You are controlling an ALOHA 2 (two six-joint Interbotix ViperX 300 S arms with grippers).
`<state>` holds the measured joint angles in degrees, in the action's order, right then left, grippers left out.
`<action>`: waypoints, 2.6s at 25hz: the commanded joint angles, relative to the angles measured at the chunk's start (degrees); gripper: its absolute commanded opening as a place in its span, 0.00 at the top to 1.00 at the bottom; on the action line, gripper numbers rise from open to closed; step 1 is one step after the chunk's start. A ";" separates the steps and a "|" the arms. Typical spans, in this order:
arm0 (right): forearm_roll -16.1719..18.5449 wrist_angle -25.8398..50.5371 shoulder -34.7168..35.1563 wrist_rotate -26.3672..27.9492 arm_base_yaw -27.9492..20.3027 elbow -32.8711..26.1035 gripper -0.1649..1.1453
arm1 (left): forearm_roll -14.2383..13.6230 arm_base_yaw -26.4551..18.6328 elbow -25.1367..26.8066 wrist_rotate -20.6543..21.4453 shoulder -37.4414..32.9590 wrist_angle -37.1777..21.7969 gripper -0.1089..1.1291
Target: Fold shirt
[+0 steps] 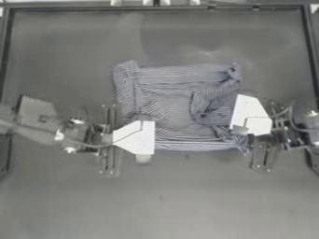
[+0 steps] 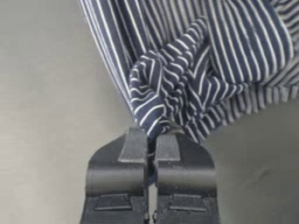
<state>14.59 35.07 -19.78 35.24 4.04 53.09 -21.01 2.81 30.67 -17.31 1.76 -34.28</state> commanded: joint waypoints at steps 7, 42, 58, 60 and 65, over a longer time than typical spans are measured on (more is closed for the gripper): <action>2.11 5.10 -1.76 8.00 7.47 -5.19 0.82 | -3.87 8.96 -1.23 -11.69 -6.68 -9.49 0.87; 10.28 14.41 0.09 23.12 -2.20 -14.24 0.82 | -7.21 1.67 -1.14 -28.21 -13.18 -16.96 0.88; 4.22 6.15 6.42 12.48 -16.96 -10.37 0.82 | -5.54 -12.39 3.78 -20.39 -6.42 -6.24 0.88; 3.96 4.83 8.00 11.25 -18.63 -10.28 0.82 | -5.54 -13.80 4.31 -19.69 -5.01 -5.10 0.88; 2.72 1.14 11.34 9.67 -21.53 -9.49 0.82 | -5.19 -16.08 5.01 -18.11 -2.37 -2.46 0.88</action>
<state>17.58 36.83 -8.17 45.18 -16.61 43.77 -26.37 -12.39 35.77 -35.77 0.18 -37.09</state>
